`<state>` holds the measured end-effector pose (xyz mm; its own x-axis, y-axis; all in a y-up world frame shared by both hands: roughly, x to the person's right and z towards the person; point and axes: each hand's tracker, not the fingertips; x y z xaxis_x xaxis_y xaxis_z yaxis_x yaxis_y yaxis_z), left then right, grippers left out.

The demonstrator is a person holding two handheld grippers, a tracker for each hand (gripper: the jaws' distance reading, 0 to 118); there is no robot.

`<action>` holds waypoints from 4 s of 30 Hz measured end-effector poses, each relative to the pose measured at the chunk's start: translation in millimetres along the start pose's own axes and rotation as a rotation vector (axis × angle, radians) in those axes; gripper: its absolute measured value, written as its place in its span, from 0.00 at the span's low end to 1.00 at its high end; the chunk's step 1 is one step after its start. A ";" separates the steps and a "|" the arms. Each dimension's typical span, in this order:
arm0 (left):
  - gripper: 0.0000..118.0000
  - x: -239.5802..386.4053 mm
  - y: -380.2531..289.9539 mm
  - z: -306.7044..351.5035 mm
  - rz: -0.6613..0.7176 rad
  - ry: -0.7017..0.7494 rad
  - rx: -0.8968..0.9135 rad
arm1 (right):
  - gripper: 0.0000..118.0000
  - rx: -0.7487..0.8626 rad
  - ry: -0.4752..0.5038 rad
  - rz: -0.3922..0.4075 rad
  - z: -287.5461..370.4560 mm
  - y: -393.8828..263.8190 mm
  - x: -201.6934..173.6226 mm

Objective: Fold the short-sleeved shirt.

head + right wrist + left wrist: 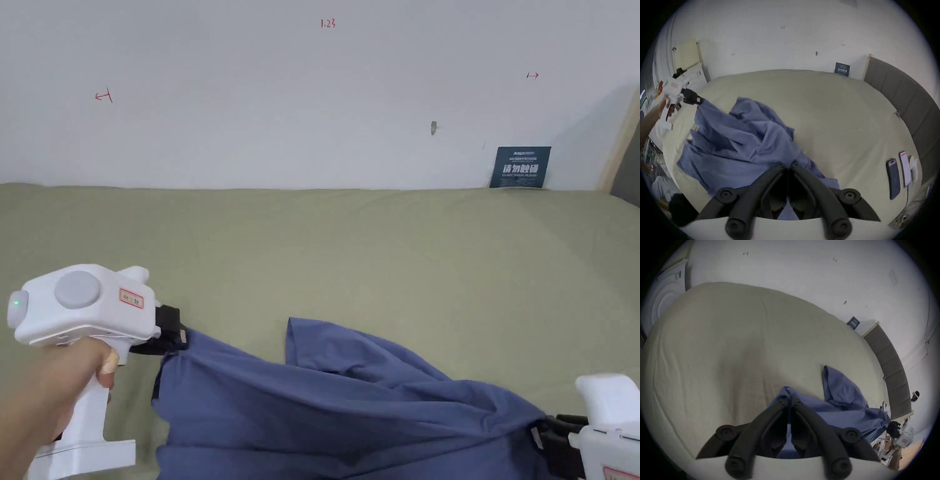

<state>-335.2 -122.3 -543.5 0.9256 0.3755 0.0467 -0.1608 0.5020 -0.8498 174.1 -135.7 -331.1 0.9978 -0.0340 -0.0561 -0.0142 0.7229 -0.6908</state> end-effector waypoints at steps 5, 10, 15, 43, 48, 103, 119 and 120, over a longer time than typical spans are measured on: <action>0.03 3.7 18.8 34.0 -0.015 -0.003 0.084 | 0.01 0.074 0.015 -0.059 9.2 38.8 1.6; 0.03 1.5 50.0 77.6 0.016 0.009 0.198 | 0.01 0.145 -0.001 -0.037 10.6 92.5 0.9; 0.03 3.2 81.9 123.0 0.017 -0.007 0.311 | 0.01 0.238 -0.007 -0.019 11.7 157.2 -1.9; 0.03 14.9 125.5 156.0 -0.007 0.104 0.454 | 0.01 0.339 -0.042 0.002 -27.2 282.8 -22.6; 0.03 -14.5 54.4 134.9 0.076 0.071 0.386 | 0.01 0.257 0.009 0.021 -31.9 218.0 -16.3; 0.00 -44.5 -208.3 162.6 -0.008 0.252 0.221 | 0.00 -0.035 -0.046 -0.128 52.9 -28.4 -44.7; 0.90 -82.4 -196.3 76.3 -0.069 0.248 -0.022 | 0.00 -0.076 -0.013 -0.095 37.1 -34.3 -45.6; 0.86 -82.6 -198.0 70.8 -0.072 0.244 -0.034 | 0.00 -0.078 -0.013 -0.091 35.3 -32.3 -44.8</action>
<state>-404.1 -197.5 -341.9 0.9903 0.1381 -0.0170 -0.0836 0.4928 -0.8661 132.1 -133.2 -280.8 0.9960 -0.0878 0.0177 0.0716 0.6615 -0.7465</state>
